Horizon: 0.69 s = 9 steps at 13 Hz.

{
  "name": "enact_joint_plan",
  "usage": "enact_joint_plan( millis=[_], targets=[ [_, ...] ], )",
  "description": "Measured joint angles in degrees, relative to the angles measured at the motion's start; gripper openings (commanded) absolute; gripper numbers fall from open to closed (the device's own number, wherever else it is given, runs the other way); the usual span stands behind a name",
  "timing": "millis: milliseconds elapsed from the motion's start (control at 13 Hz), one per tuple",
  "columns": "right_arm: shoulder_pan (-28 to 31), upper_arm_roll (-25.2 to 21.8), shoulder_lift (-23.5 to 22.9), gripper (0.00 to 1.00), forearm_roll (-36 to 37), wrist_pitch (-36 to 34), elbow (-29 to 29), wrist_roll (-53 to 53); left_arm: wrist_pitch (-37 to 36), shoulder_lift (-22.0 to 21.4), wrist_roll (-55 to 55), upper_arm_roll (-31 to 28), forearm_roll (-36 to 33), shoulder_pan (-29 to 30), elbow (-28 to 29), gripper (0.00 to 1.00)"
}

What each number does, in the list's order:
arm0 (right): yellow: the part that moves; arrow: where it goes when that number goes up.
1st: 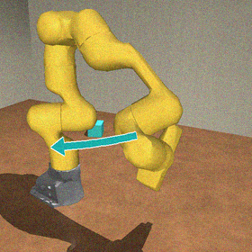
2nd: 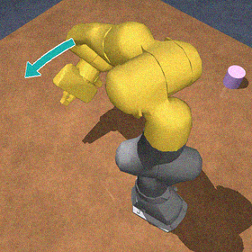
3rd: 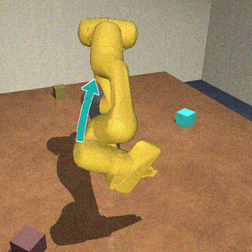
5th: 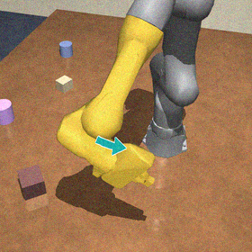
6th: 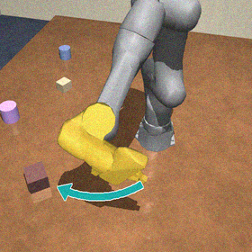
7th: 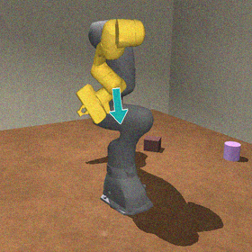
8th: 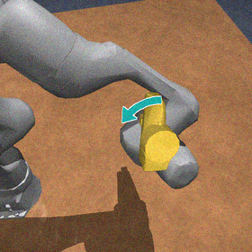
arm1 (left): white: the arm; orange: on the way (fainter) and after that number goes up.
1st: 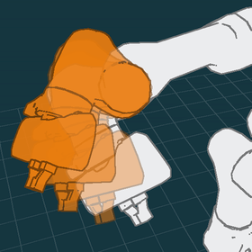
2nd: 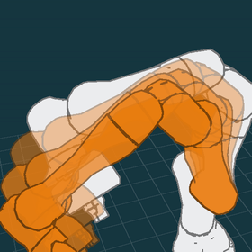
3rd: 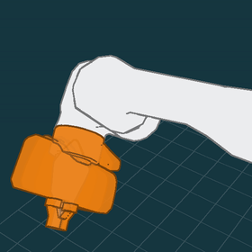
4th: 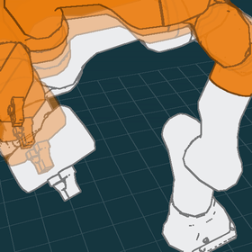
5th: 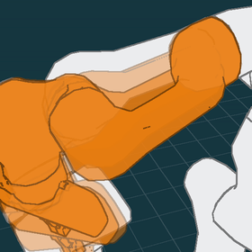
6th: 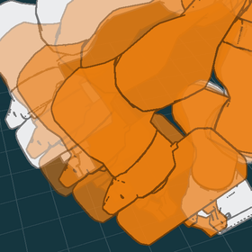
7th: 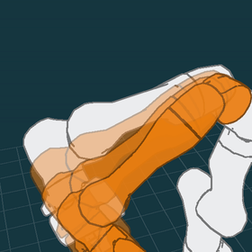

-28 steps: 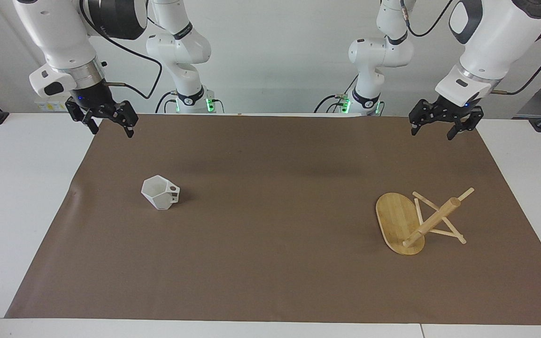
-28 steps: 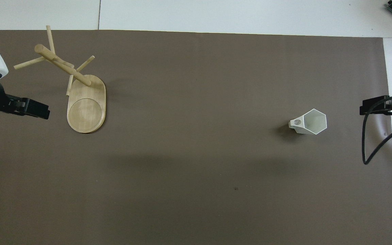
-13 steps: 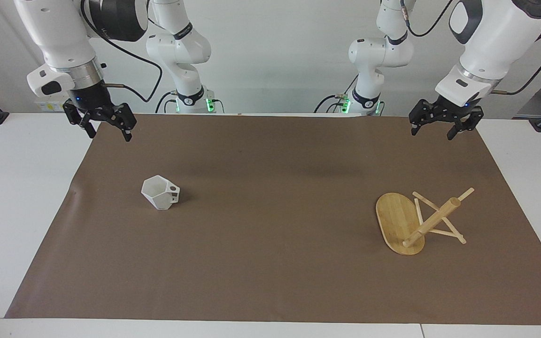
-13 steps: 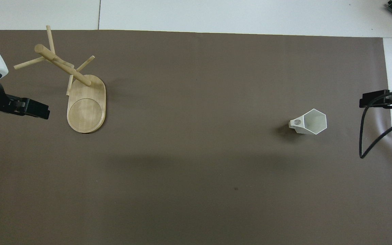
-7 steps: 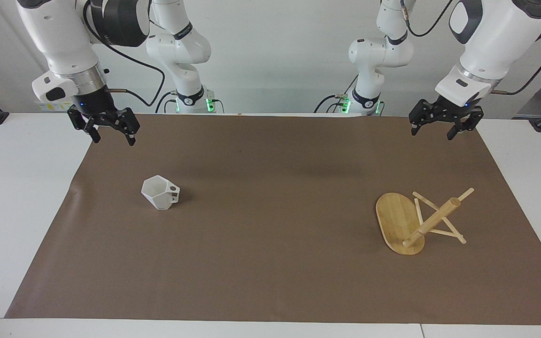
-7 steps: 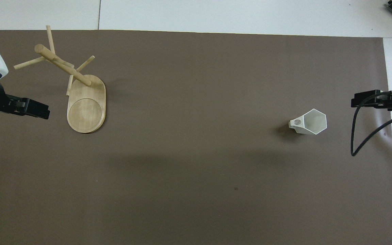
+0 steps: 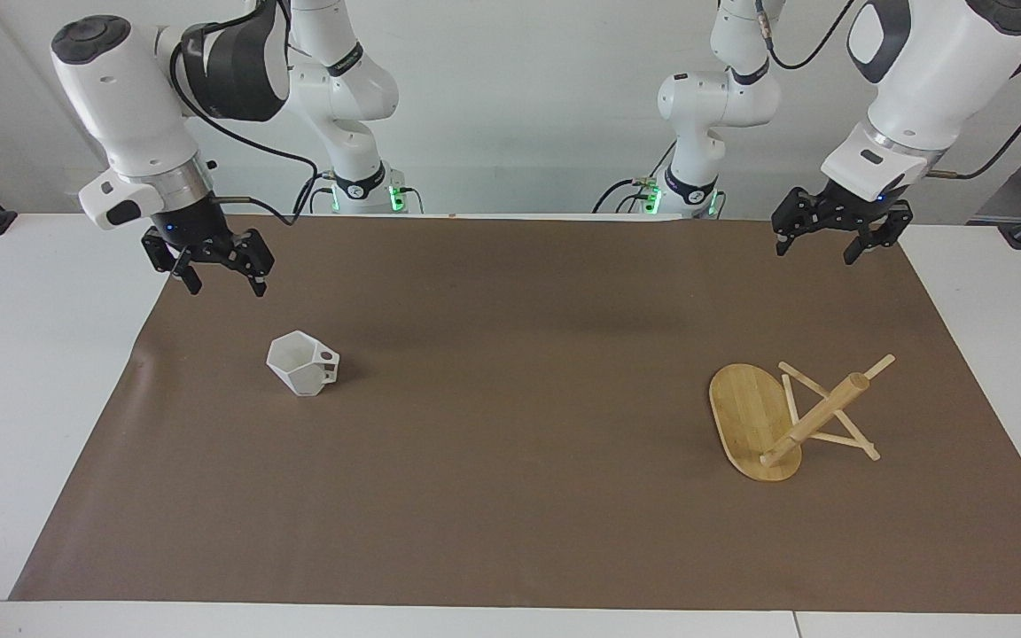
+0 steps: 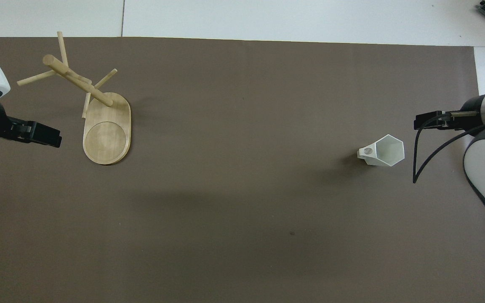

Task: Hang cup on rack
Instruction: 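Move the right gripper toward the white cup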

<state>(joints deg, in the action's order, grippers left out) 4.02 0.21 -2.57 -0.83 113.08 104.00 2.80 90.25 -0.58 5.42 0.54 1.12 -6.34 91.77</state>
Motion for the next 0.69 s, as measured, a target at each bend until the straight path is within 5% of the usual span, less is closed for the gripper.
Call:
enact_joint_plan(
  millis=[690],
  targets=[
    [0.0, -0.09, -4.06, 1.0, 0.01, 7.43, 6.22, 4.45, 0.0, 0.0, 0.0, 0.0, 0.0, 0.0, 0.0, 1.0]
  ],
)
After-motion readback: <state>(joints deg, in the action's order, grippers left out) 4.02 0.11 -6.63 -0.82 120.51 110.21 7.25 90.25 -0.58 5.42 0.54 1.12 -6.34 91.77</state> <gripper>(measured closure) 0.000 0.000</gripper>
